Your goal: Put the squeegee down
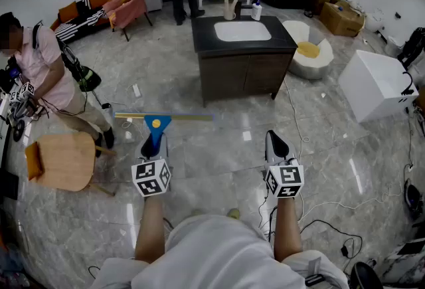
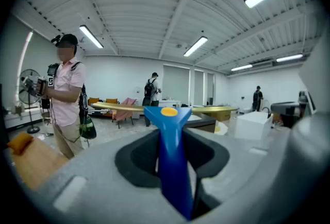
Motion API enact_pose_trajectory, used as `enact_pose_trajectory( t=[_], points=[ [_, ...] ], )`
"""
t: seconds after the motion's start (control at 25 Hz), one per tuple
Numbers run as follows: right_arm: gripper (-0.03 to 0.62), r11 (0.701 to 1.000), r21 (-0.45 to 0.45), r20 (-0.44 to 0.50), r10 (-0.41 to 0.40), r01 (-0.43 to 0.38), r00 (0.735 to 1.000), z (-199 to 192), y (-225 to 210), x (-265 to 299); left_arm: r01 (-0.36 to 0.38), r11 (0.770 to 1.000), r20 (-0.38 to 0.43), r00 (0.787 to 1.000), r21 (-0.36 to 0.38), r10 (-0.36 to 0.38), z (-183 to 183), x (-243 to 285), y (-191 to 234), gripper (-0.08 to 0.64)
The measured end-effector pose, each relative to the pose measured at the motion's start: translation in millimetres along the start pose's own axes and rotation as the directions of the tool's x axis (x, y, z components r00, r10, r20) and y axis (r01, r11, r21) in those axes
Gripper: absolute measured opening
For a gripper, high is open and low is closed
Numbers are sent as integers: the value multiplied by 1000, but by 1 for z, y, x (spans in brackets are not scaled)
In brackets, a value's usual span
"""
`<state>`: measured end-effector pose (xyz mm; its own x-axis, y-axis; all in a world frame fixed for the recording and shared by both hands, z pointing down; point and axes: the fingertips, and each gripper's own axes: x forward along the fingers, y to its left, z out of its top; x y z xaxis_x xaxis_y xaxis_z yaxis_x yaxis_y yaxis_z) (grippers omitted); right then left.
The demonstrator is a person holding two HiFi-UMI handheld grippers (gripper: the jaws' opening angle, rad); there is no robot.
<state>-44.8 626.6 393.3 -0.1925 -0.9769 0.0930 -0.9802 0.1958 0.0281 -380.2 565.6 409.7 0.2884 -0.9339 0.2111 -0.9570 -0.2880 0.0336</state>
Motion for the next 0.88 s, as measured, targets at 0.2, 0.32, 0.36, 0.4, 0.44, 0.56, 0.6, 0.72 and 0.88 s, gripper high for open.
enact_pose_trajectory(
  t=[0.2, 0.32, 0.36, 0.4, 0.44, 0.56, 0.6, 0.72, 0.88],
  points=[
    [2, 1000, -4, 4, 7, -7, 1000, 3, -1, -2, -1, 1000, 1, 1000, -2, 1, 2, -2, -3, 129],
    [2, 1000, -4, 5, 10, -10, 1000, 3, 1, -1, -4, 1000, -1, 1000, -2, 4, 1, -2, -1, 129],
    [2, 1000, -4, 4, 9, -9, 1000, 3, 0, -1, -4, 1000, -2, 1000, -2, 4, 1, -3, -2, 129],
    [2, 1000, -3, 4, 6, -6, 1000, 3, -1, -2, -5, 1000, -2, 1000, -1, 5, 1, -4, -3, 129],
    [2, 1000, -3, 5, 4, -4, 1000, 3, -2, -4, -5, 1000, -2, 1000, 1, 5, 1, -5, -5, 129],
    [2, 1000, 5, 12, 7, -7, 1000, 1, -5, -7, -7, 1000, -3, 1000, 3, 7, -1, -7, -9, 129],
    [2, 1000, 8, 14, 10, -10, 1000, 1, -5, -7, -8, 1000, -4, 1000, 4, 8, -1, -7, -10, 129],
    [2, 1000, 6, 9, 14, -14, 1000, -2, -8, -6, -5, 1000, -8, 1000, 4, 5, -1, -5, -15, 129],
    [2, 1000, 7, 3, 14, -14, 1000, -6, -15, -7, -2, 1000, -13, 1000, 2, 2, -3, -1, -23, 129]
  ],
)
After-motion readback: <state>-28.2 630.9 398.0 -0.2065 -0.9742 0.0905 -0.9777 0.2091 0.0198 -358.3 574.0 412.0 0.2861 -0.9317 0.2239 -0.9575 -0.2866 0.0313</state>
